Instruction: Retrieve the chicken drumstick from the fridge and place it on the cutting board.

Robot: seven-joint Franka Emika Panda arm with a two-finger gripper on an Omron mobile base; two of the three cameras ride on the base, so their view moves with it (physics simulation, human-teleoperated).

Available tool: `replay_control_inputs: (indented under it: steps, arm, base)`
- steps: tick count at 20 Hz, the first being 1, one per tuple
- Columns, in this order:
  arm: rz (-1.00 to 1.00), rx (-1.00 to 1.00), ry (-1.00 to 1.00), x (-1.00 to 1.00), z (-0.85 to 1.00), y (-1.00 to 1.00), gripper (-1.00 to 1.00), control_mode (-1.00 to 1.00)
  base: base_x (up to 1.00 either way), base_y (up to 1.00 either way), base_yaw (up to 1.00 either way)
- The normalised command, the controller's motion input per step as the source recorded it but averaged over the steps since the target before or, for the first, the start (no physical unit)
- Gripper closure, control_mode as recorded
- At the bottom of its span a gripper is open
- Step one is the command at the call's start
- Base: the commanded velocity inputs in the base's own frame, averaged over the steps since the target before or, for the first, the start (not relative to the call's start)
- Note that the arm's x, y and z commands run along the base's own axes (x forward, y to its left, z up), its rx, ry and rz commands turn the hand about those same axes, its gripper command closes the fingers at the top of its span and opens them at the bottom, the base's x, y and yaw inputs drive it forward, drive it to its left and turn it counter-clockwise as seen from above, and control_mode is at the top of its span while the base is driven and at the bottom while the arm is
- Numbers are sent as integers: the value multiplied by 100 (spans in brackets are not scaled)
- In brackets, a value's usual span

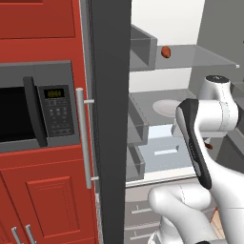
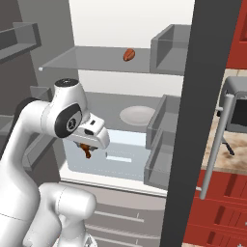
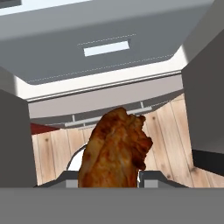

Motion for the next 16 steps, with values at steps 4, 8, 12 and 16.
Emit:
replay_control_inputs:
  steps: [4, 8, 12, 16]
  arm:
    - [0, 0, 0, 0, 0, 0, 100, 100]
    - [0, 0, 0, 0, 0, 0, 100, 100]
    - [0, 0, 0, 0, 0, 0, 100, 100]
    - [0, 0, 0, 0, 0, 0, 100, 100]
  base:
    - [-28, 0, 0]
    - [-31, 0, 0]
    - [-34, 0, -1]
    - [-37, 0, 0]
